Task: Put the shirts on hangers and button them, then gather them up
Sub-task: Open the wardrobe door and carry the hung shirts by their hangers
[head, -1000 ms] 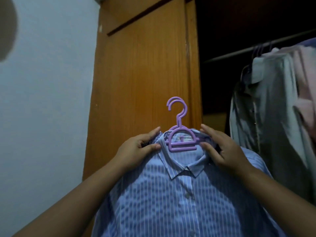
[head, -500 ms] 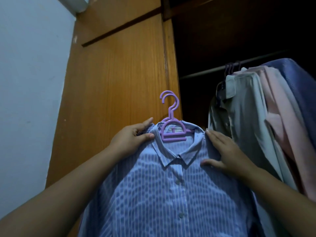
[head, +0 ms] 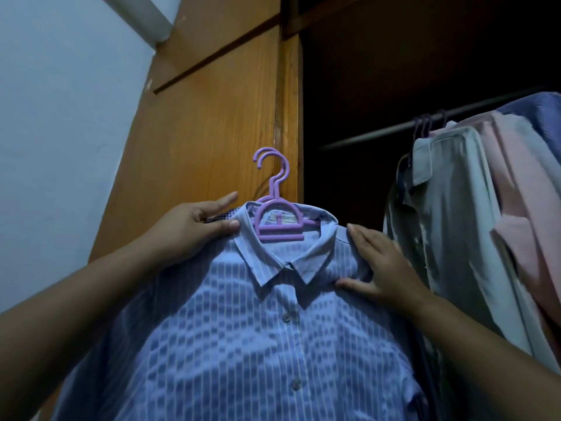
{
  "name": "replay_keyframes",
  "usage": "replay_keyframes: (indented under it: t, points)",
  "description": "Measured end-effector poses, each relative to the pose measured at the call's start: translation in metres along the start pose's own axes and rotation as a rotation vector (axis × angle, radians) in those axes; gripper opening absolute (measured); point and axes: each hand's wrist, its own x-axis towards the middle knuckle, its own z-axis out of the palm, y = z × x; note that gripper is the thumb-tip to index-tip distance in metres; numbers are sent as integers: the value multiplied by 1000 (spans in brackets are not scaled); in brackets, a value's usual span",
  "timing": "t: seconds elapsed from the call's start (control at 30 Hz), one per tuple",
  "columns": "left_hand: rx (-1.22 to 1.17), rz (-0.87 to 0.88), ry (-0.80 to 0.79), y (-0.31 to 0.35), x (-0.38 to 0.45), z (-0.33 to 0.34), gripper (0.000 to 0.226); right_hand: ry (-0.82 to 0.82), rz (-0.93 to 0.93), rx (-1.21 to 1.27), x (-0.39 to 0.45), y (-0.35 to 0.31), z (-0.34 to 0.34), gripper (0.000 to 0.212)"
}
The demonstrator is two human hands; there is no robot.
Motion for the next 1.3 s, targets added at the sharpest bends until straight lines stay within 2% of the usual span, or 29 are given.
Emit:
replay_keyframes:
  t: [0.1,0.27,0.47,0.67,0.8,0.93,1.3]
  points:
    - [-16,-7,31,7,-1,-1,36,59,-28,51,5,10,13,92]
    - [49,-28,130,19,-1,0,41,100,-45,86,7,20,23,90]
    - [195,-47,160,22,-6,2,43,12,-3,47,-8,37,5,97]
    - [164,-49,106,20,-11,-2,41,-39,48,-52,-13,57,-33,102]
    - [347,-36,117,23,-8,-4,37,-65,51,-154,-14,66,-57,103]
    - [483,-74,198,22,-4,-5,39,-95,81,-226,-12,77,-88,104]
    - [520,-122,327,28,7,-10,32,-120,168,-409,-2,101,-169,102]
